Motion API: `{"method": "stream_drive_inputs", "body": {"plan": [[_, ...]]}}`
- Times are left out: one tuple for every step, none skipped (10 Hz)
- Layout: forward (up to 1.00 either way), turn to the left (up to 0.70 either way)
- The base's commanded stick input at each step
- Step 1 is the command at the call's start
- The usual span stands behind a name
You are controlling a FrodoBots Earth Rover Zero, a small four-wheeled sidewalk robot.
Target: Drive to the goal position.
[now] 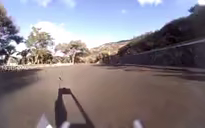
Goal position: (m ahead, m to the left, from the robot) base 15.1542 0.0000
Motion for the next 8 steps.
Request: {"method": "stream_drive_inputs", "body": {"plan": [[0.69, 0.02], [0.69, 0.02], [0.69, 0.02], [0.69, 0.02], [0.69, 0.02], [0.69, 0.02], [0.69, 0.02], [0.69, 0.02]]}}
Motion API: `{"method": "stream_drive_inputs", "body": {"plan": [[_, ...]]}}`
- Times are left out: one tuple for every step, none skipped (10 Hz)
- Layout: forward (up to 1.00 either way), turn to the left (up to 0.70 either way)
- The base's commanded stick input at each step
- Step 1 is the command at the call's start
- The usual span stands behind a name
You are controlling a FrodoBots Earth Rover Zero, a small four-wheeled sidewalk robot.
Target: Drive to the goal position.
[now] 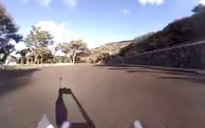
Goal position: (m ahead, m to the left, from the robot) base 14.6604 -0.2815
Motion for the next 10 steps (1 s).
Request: {"method": "stream_drive_inputs", "body": {"plan": [[0.69, 0.02], [0.69, 0.02], [0.69, 0.02], [0.69, 0.02], [0.69, 0.02], [0.69, 0.02], [0.69, 0.02], [0.69, 0.02], [0.69, 0.02], [0.69, 0.02]]}}
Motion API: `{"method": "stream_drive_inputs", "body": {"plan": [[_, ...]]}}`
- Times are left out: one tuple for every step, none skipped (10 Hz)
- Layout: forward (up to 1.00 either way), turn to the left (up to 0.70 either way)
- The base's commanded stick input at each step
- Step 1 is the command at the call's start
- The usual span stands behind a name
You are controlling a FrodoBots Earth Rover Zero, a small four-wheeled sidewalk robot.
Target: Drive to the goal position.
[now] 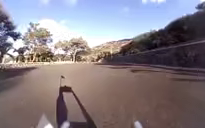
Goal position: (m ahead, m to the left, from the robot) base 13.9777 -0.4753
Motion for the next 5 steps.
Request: {"method": "stream_drive_inputs", "body": {"plan": [[0.69, 0.02], [0.69, 0.02], [0.69, 0.02], [0.69, 0.02], [0.69, 0.02]]}}
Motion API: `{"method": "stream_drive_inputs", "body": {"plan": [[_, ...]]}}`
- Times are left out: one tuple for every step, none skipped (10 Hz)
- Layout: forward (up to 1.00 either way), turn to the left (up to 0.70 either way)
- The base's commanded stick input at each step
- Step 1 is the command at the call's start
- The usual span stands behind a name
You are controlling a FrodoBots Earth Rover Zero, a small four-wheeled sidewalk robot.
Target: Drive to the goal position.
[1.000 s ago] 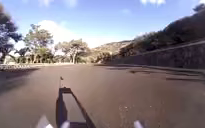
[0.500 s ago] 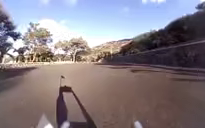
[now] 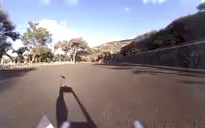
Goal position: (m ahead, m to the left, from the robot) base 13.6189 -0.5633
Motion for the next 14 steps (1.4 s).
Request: {"method": "stream_drive_inputs", "body": {"plan": [[0.69, 0.02], [0.69, 0.02], [0.69, 0.02], [0.69, 0.02], [0.69, 0.02], [0.69, 0.02], [0.69, 0.02], [0.69, 0.02], [0.69, 0.02], [0.69, 0.02], [0.69, 0.02], [0.69, 0.02], [0.69, 0.02], [0.69, 0.02]]}}
